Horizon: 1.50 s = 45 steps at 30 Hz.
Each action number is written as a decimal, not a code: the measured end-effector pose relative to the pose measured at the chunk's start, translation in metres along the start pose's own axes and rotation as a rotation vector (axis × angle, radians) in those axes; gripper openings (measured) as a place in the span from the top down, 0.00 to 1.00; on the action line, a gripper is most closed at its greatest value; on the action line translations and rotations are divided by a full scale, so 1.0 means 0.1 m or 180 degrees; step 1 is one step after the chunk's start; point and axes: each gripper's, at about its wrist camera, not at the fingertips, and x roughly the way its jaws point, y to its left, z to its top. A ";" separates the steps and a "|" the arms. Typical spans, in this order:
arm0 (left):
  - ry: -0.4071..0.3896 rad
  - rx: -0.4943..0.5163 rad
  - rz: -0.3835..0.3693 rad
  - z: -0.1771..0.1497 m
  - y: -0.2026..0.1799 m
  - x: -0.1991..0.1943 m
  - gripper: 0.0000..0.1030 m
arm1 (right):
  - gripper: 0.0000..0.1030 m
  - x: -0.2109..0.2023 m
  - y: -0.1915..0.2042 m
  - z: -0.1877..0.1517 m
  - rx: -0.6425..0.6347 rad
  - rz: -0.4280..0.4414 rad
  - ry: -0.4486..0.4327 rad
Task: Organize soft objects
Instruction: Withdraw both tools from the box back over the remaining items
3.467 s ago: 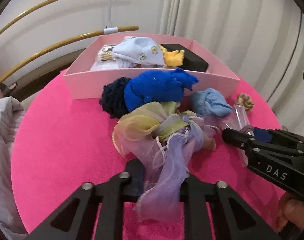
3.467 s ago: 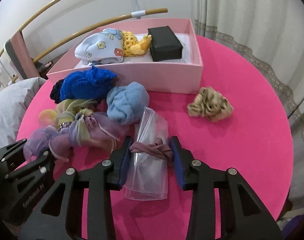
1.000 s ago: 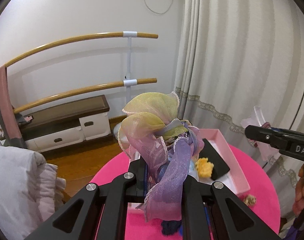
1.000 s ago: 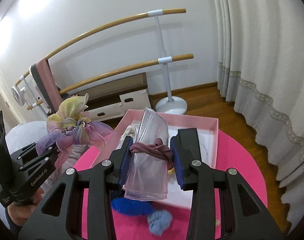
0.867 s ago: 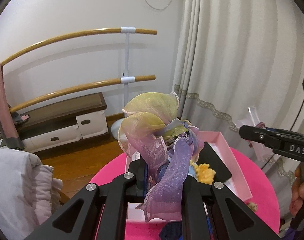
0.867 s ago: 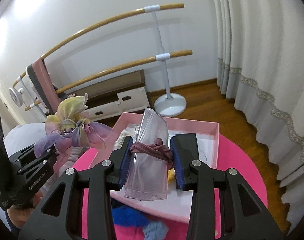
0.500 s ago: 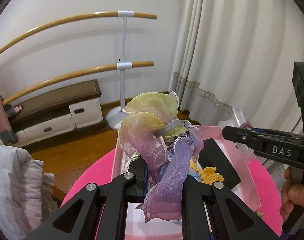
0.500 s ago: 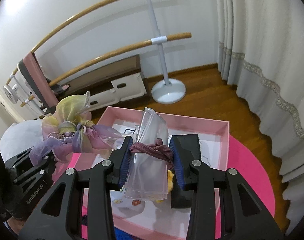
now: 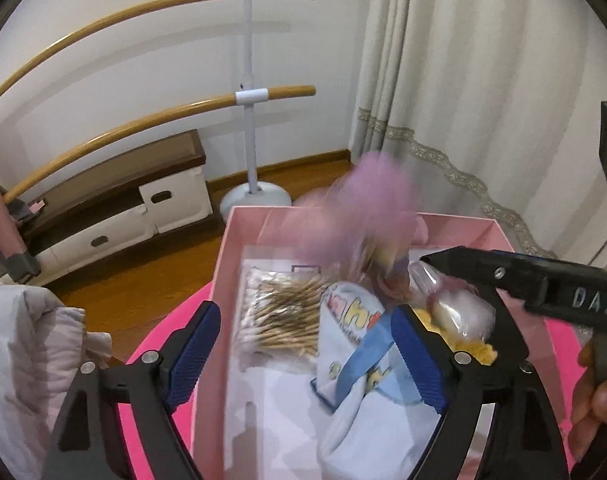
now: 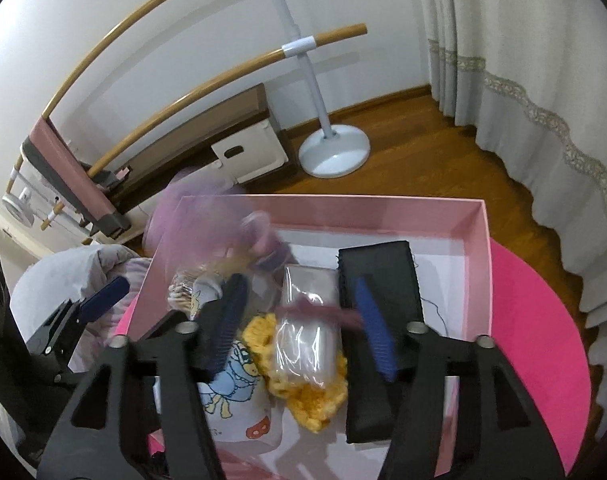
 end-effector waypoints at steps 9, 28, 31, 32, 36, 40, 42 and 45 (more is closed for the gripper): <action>-0.0280 0.0060 0.0285 0.01 -0.11 -0.08 0.00 | 0.00 -0.31 0.00 -0.10 0.0045 -0.0076 -0.0188; -0.0758 -0.0021 0.0298 -0.87 -0.40 -1.19 0.00 | 0.00 -1.59 0.32 -1.05 -0.0137 -0.0381 -0.0894; -0.0828 -0.0019 0.0322 -1.22 -0.42 -1.59 0.00 | 0.00 -1.79 0.34 -1.22 -0.0133 -0.0390 -0.0984; -0.0846 -0.0015 0.0336 -1.28 -0.43 -1.65 0.00 | 0.00 -1.85 0.35 -1.28 -0.0134 -0.0403 -0.1010; -0.0944 -0.0031 0.0346 -1.61 -0.48 -2.05 0.00 | 0.00 -2.08 0.40 -1.55 -0.0184 -0.0473 -0.1119; -0.1022 -0.0051 0.0325 -1.87 -0.53 -2.41 0.00 | 0.00 -2.28 0.43 -1.80 -0.0171 -0.0551 -0.1233; -0.1049 -0.0041 0.0329 -1.98 -0.56 -2.55 0.00 | 0.00 -2.36 0.44 -1.92 -0.0151 -0.0589 -0.1278; -0.1070 -0.0034 0.0329 -2.15 -0.56 -2.78 0.00 | 0.00 -2.47 0.47 -2.10 -0.0150 -0.0649 -0.1354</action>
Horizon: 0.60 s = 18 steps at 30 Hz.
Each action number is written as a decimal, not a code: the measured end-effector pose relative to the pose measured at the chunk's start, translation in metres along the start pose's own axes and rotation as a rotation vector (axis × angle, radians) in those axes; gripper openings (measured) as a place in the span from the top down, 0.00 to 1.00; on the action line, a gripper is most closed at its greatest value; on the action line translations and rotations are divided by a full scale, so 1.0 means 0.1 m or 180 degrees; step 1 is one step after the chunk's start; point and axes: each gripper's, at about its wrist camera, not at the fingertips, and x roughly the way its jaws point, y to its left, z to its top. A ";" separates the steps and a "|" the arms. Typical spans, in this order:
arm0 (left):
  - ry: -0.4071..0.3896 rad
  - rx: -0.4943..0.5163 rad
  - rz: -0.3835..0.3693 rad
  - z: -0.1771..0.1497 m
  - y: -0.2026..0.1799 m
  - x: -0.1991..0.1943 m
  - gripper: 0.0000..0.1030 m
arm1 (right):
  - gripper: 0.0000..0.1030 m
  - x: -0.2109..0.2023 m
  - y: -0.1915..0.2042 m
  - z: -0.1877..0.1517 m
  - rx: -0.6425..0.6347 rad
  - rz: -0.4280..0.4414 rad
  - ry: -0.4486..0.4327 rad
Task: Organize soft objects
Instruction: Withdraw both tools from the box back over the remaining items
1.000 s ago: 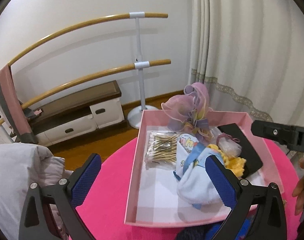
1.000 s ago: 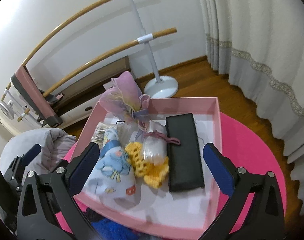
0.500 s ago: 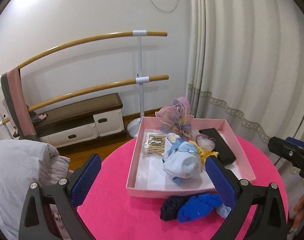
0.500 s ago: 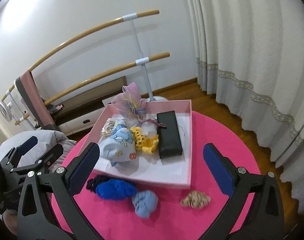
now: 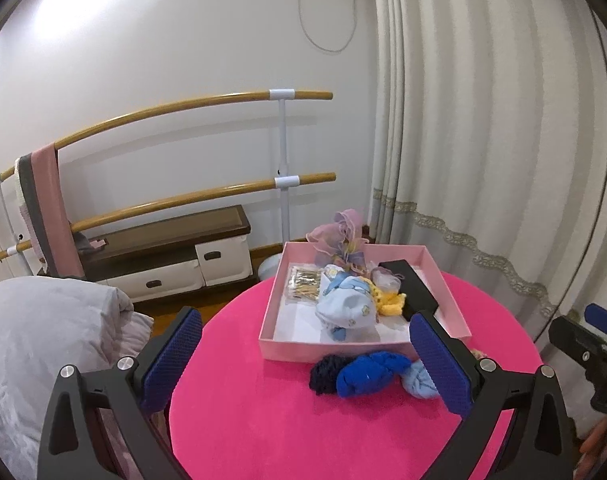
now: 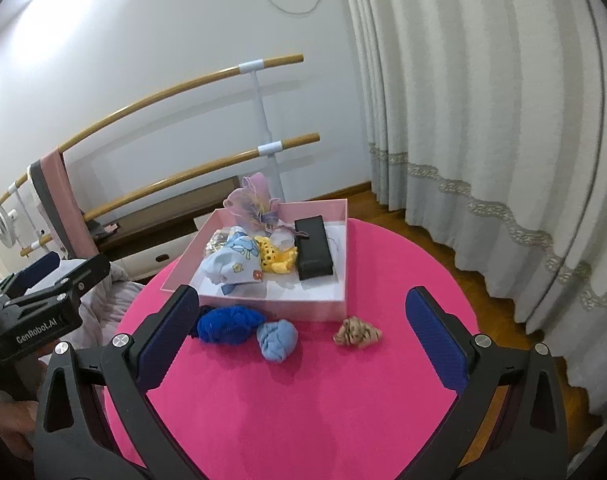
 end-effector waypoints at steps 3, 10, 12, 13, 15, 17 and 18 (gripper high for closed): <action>-0.0026 -0.0016 0.0001 -0.11 0.01 -0.24 0.00 | 0.00 -0.14 0.02 -0.11 -0.0025 -0.0047 -0.0056; -0.0069 -0.0065 0.0028 -0.30 0.05 -0.68 0.00 | 0.00 -0.38 0.08 -0.27 -0.0121 -0.0141 -0.0146; -0.0079 -0.0054 0.0055 -0.35 0.04 -0.78 0.00 | 0.00 -0.42 0.10 -0.31 -0.0134 -0.0138 -0.0157; -0.0076 -0.0049 0.0056 -0.39 0.03 -0.82 0.00 | 0.00 -0.43 0.12 -0.32 -0.0147 -0.0151 -0.0164; -0.0067 -0.0057 0.0059 -0.44 0.02 -0.88 0.00 | 0.00 -0.45 0.13 -0.33 -0.0170 -0.0173 -0.0176; -0.0060 -0.0072 0.0047 -0.50 0.03 -0.96 0.00 | 0.00 -0.49 0.15 -0.36 -0.0180 -0.0196 -0.0194; -0.0063 -0.0069 0.0050 -0.52 0.04 -1.00 0.00 | 0.00 -0.49 0.15 -0.37 -0.0185 -0.0201 -0.0203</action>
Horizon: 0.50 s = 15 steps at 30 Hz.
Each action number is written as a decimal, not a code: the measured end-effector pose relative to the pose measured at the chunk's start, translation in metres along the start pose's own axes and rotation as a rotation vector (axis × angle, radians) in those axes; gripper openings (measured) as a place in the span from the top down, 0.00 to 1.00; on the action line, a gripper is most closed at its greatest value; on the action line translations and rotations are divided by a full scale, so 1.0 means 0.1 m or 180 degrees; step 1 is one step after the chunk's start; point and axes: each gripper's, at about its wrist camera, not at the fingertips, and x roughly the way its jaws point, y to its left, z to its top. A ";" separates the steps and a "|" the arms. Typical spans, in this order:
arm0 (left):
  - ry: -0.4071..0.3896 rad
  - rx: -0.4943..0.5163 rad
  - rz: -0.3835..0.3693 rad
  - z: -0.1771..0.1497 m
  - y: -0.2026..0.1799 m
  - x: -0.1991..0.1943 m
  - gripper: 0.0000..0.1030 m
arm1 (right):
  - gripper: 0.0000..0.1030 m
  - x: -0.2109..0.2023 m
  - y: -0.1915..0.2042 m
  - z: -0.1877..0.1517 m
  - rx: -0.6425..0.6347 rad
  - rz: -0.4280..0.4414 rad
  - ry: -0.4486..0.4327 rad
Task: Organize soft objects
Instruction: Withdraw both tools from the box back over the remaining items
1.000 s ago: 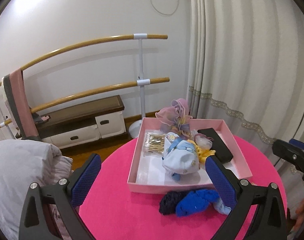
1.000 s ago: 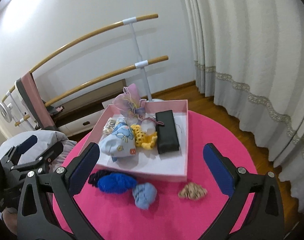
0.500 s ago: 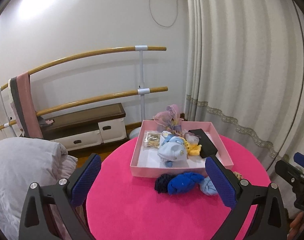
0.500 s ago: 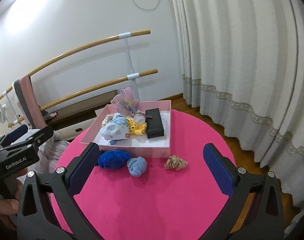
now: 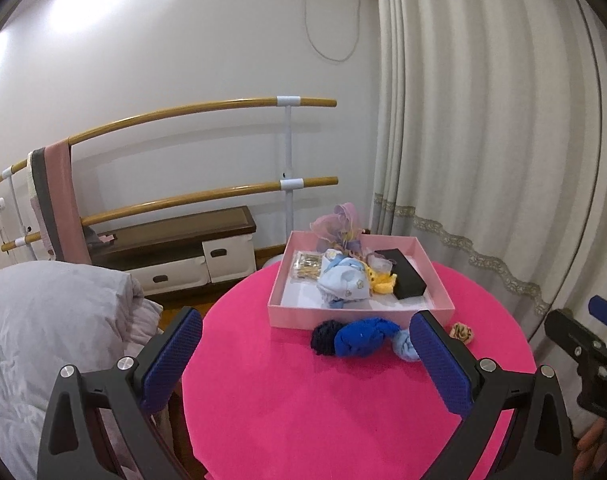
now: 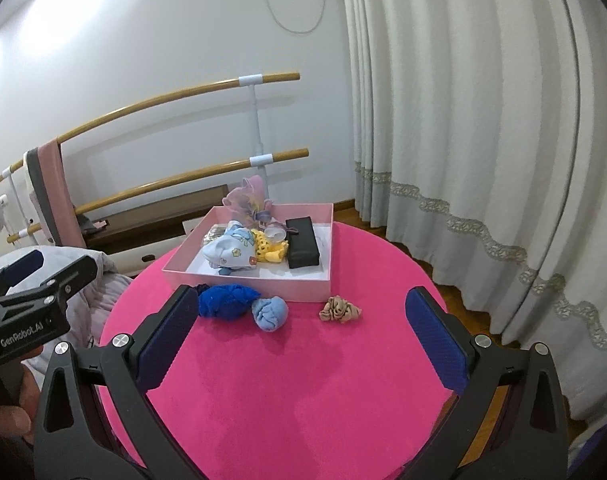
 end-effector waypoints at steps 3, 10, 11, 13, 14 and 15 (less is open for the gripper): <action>-0.0003 0.0029 0.0023 -0.07 0.02 -0.08 0.00 | 0.00 -0.05 -0.02 -0.02 -0.0001 -0.0043 -0.0016; 0.0068 0.0044 0.0006 -0.15 0.03 -0.18 0.00 | 0.00 -0.06 -0.07 -0.07 0.0021 -0.0049 0.0030; 0.0077 0.0042 0.0004 -0.16 0.04 -0.19 0.00 | 0.00 -0.07 -0.07 -0.07 0.0020 -0.0048 0.0034; 0.0087 0.0035 -0.0003 -0.15 0.05 -0.20 0.00 | 0.00 -0.07 -0.06 -0.07 0.0013 -0.0045 0.0035; 0.0088 0.0033 -0.0003 -0.14 0.05 -0.21 0.00 | 0.00 -0.08 -0.05 -0.07 0.0009 -0.0046 0.0034; 0.0089 0.0032 -0.0003 -0.13 0.05 -0.21 0.00 | 0.00 -0.09 -0.05 -0.07 0.0004 -0.0048 0.0032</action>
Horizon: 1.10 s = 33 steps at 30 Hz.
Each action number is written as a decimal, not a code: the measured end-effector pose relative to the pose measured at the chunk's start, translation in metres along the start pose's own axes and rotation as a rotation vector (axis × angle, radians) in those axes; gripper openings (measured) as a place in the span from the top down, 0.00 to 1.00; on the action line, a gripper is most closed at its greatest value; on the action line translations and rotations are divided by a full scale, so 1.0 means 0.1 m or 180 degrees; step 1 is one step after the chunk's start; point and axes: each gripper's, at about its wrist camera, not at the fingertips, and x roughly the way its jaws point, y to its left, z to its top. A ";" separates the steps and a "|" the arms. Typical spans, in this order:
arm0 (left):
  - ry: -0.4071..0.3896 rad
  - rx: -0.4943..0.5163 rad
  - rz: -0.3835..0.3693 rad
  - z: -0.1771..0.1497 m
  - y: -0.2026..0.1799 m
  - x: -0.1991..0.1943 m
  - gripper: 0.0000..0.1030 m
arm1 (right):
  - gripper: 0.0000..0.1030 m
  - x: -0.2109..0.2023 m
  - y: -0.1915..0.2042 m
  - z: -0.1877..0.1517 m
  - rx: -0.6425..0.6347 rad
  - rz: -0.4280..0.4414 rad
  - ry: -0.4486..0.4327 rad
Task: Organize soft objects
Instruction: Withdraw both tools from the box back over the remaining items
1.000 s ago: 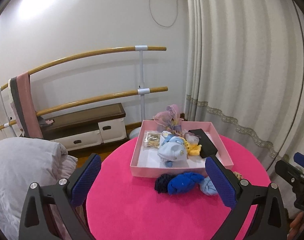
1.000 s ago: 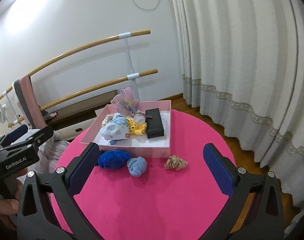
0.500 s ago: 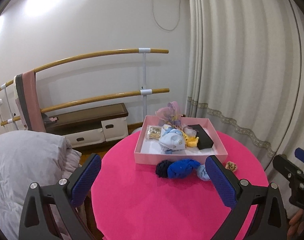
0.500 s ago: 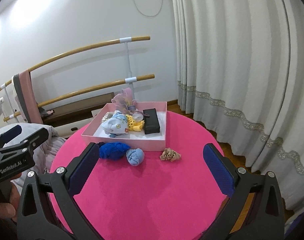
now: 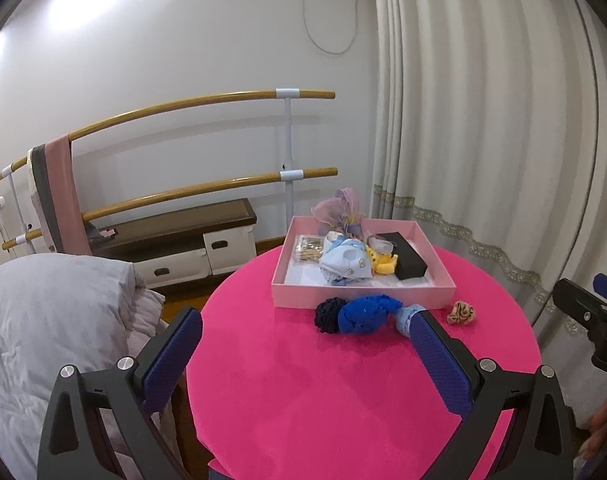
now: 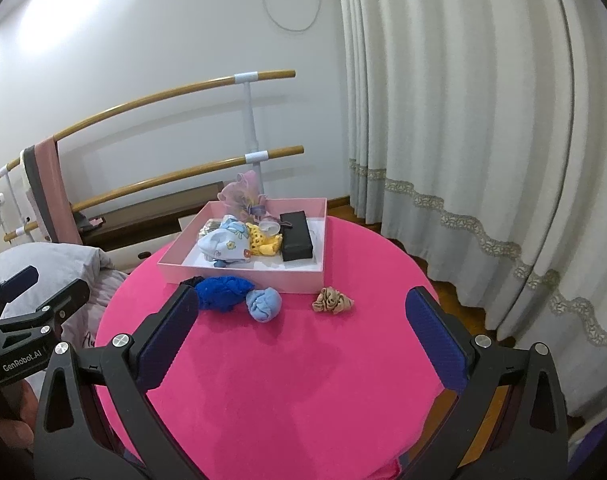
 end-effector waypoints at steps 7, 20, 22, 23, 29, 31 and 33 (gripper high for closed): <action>0.0041 -0.0007 -0.0008 0.00 0.00 0.04 0.00 | 0.00 0.03 0.02 -0.02 -0.0018 0.0000 0.0038; 0.0398 -0.0046 0.0113 -0.02 0.12 0.75 0.00 | 0.00 0.40 -0.08 -0.12 0.0018 -0.0060 0.0322; 0.0454 -0.0030 0.0133 -0.02 0.13 0.92 0.00 | 0.00 0.52 -0.10 -0.15 0.0020 -0.0069 0.0403; 0.0483 -0.0015 0.0143 -0.01 0.13 1.02 0.00 | 0.00 0.58 -0.11 -0.16 0.0019 -0.0077 0.0436; 0.0643 0.0065 0.0191 -0.03 0.15 1.61 0.00 | 0.00 0.94 -0.17 -0.22 0.0026 -0.0116 0.0649; 0.0713 0.0116 0.0199 -0.05 0.15 1.85 0.00 | 0.00 1.07 -0.19 -0.24 0.0037 -0.0134 0.0717; 0.0780 0.0166 0.0200 -0.07 0.16 2.05 0.00 | 0.00 1.20 -0.22 -0.25 0.0043 -0.0151 0.0785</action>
